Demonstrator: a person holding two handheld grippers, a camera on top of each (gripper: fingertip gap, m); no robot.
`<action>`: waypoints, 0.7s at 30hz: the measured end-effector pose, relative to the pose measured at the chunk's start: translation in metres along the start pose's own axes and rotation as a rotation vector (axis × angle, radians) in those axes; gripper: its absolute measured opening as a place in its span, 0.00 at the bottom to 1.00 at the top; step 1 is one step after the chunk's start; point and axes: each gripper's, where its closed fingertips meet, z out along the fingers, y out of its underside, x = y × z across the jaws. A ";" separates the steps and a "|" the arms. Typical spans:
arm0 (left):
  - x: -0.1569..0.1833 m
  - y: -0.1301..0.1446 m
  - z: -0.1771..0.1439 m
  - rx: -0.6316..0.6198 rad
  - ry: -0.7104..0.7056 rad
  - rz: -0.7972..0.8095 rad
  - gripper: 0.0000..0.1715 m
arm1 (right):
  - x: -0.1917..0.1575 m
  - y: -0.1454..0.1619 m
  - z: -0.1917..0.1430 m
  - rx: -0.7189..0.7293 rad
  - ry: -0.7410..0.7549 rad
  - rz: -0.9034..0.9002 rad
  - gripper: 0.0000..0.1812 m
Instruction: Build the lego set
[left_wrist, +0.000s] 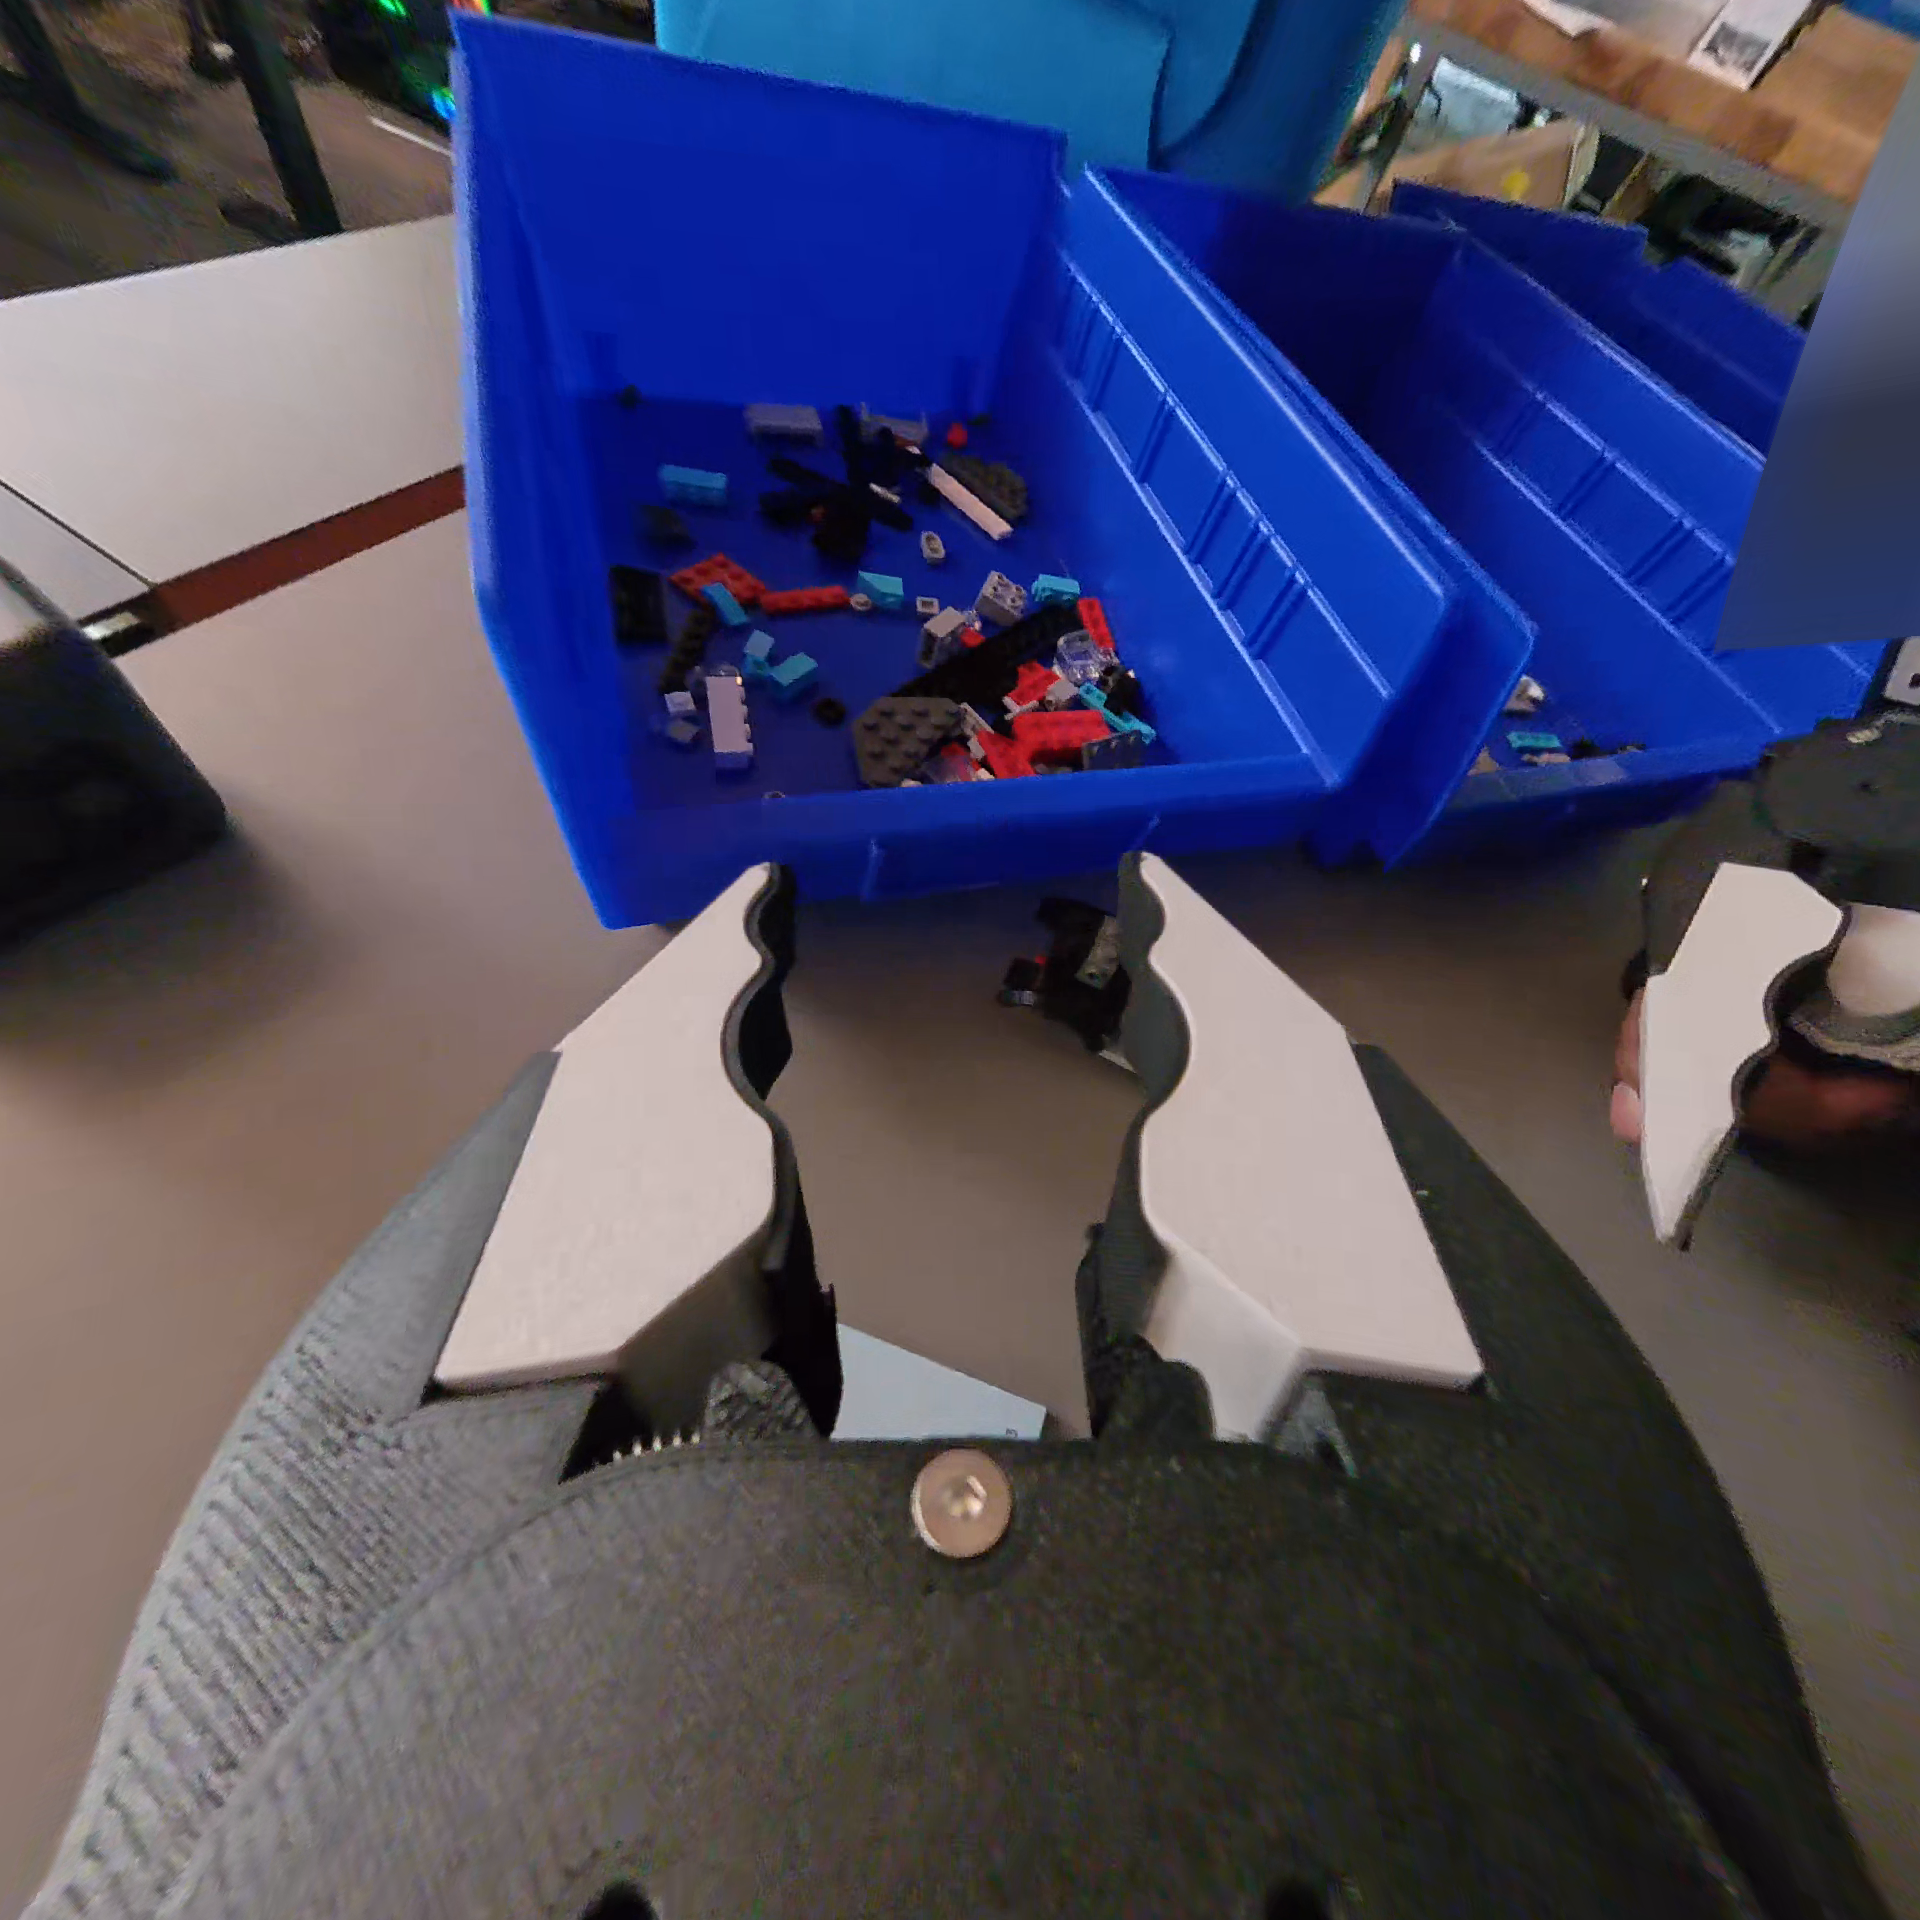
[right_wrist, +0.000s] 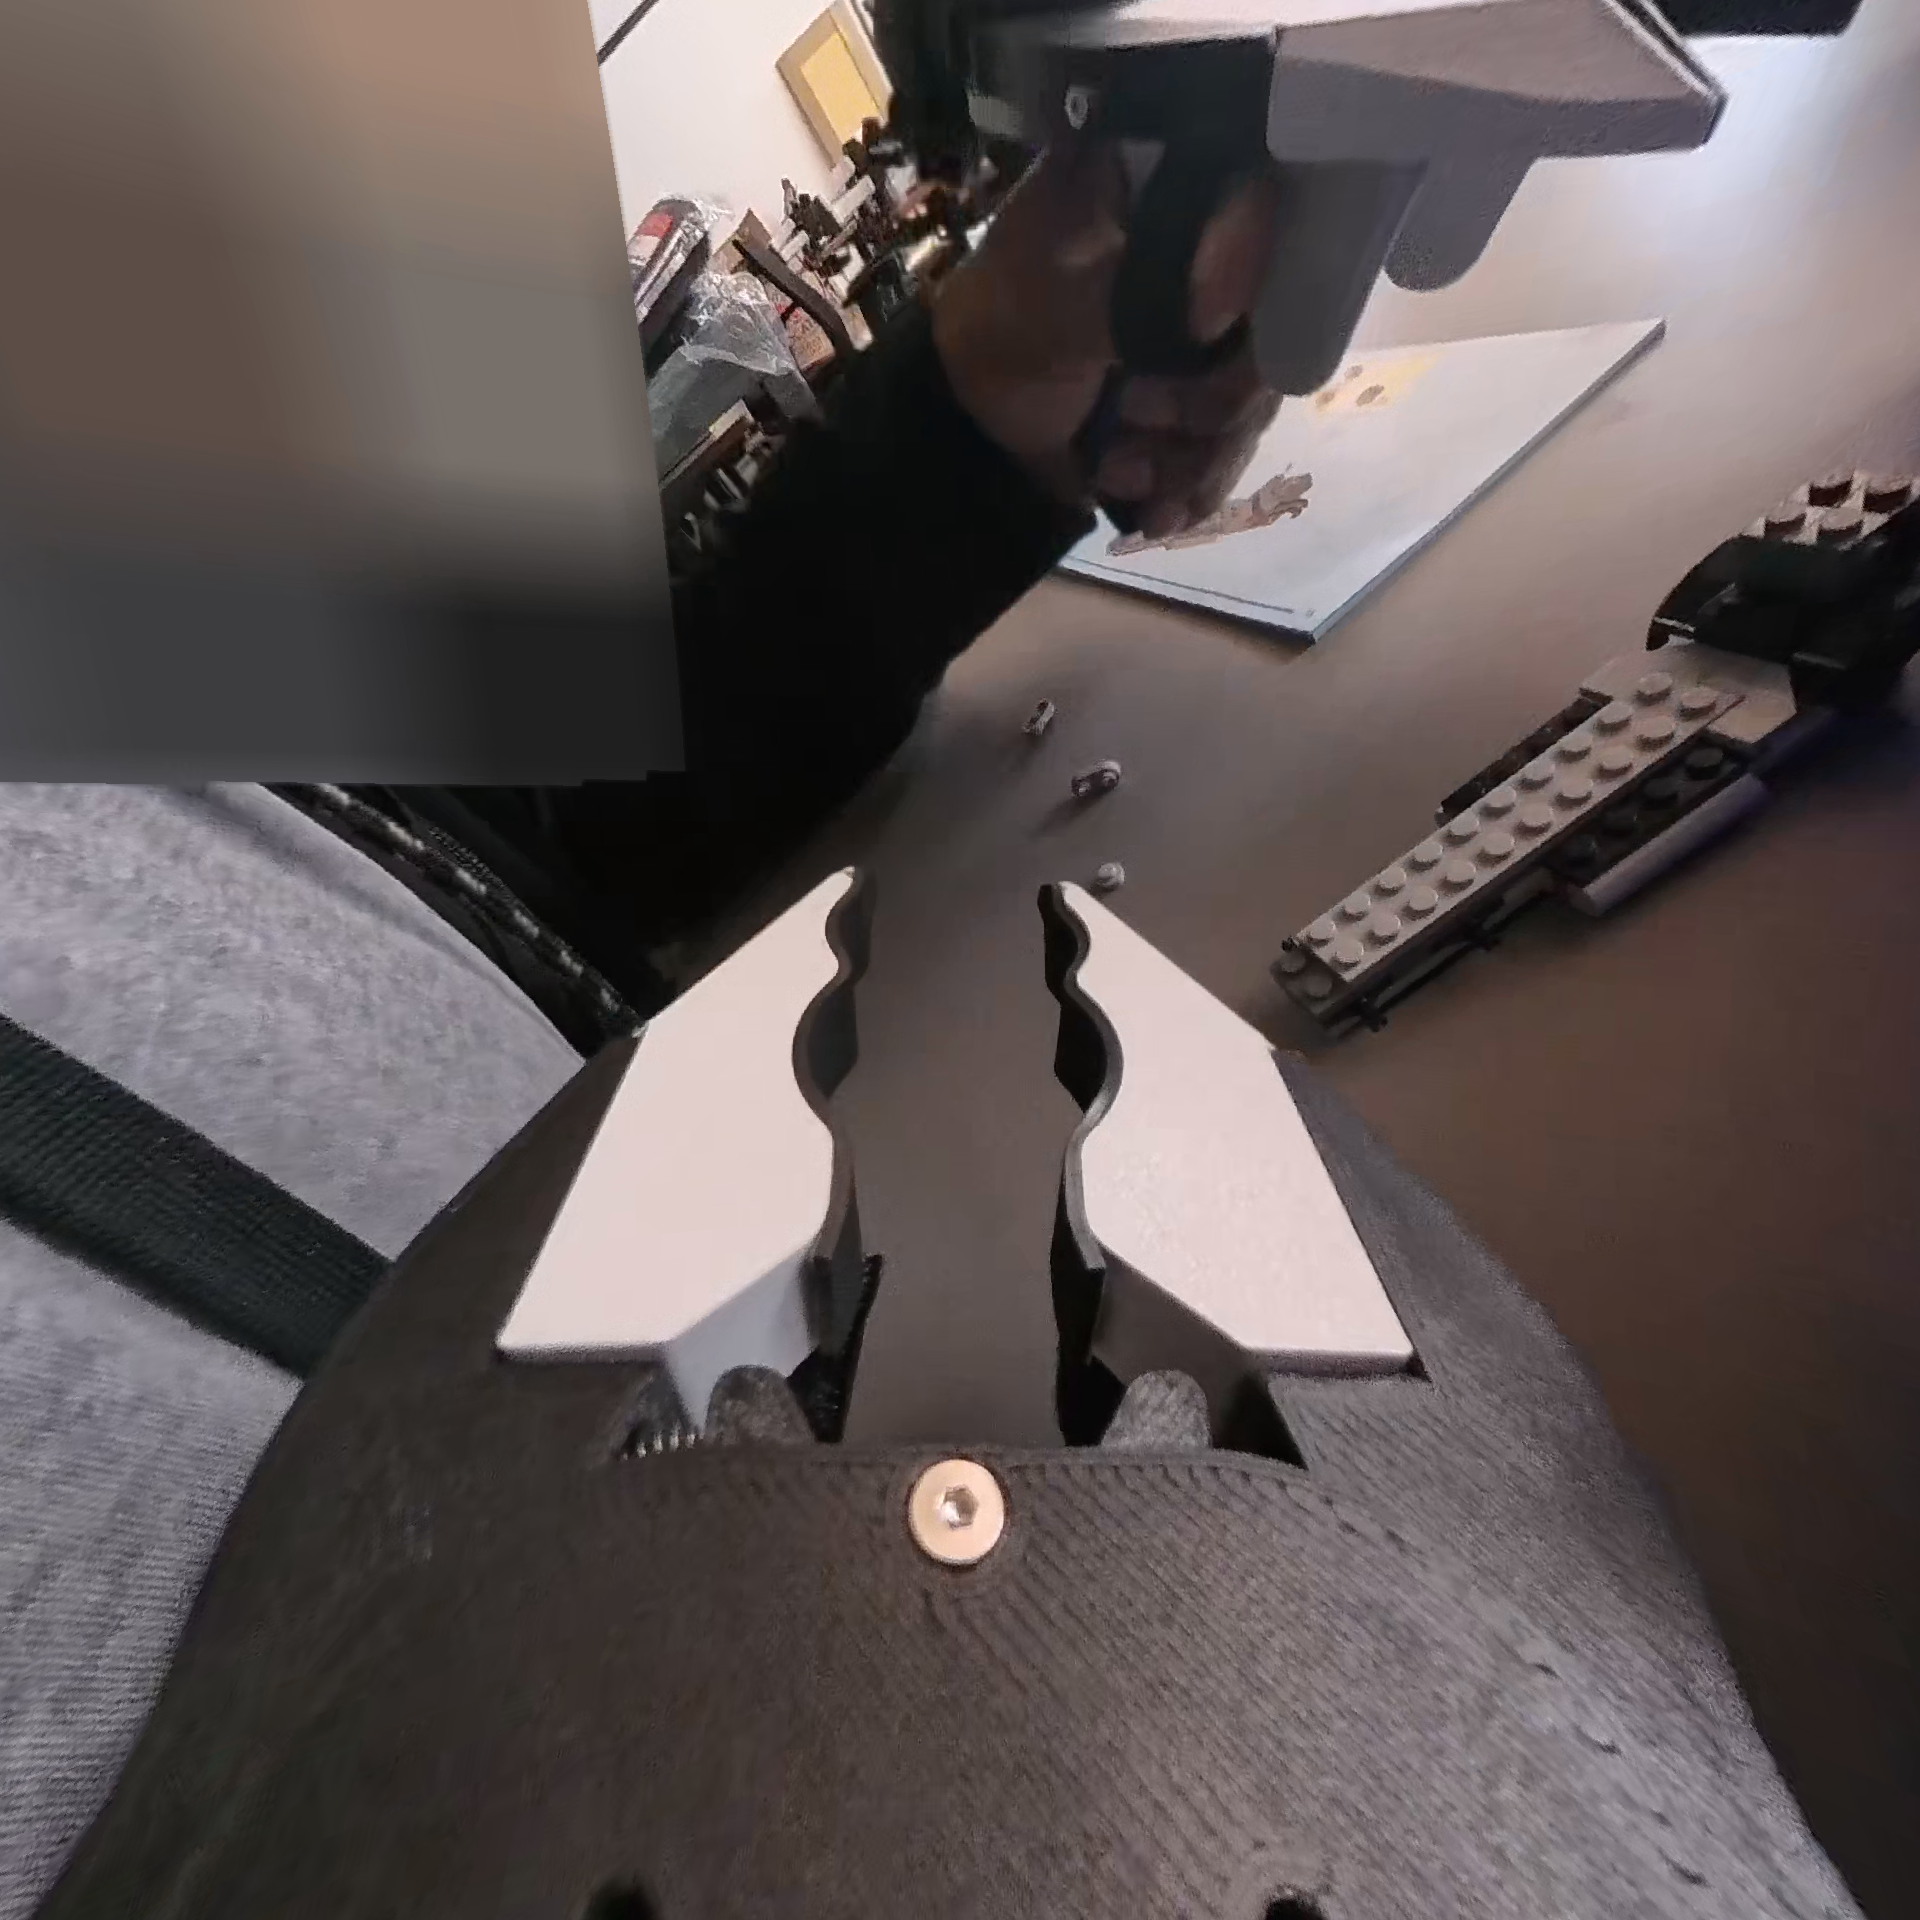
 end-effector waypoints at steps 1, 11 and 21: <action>-0.001 0.000 0.000 0.016 -0.004 -0.002 0.38 | 0.000 -0.001 0.000 0.005 0.000 -0.005 0.19; -0.006 0.018 0.001 -0.020 -0.024 0.000 0.38 | 0.007 -0.009 0.003 0.040 0.032 0.004 0.19; -0.007 0.025 0.004 -0.038 -0.025 -0.010 0.38 | 0.007 -0.008 0.003 0.040 0.033 0.002 0.19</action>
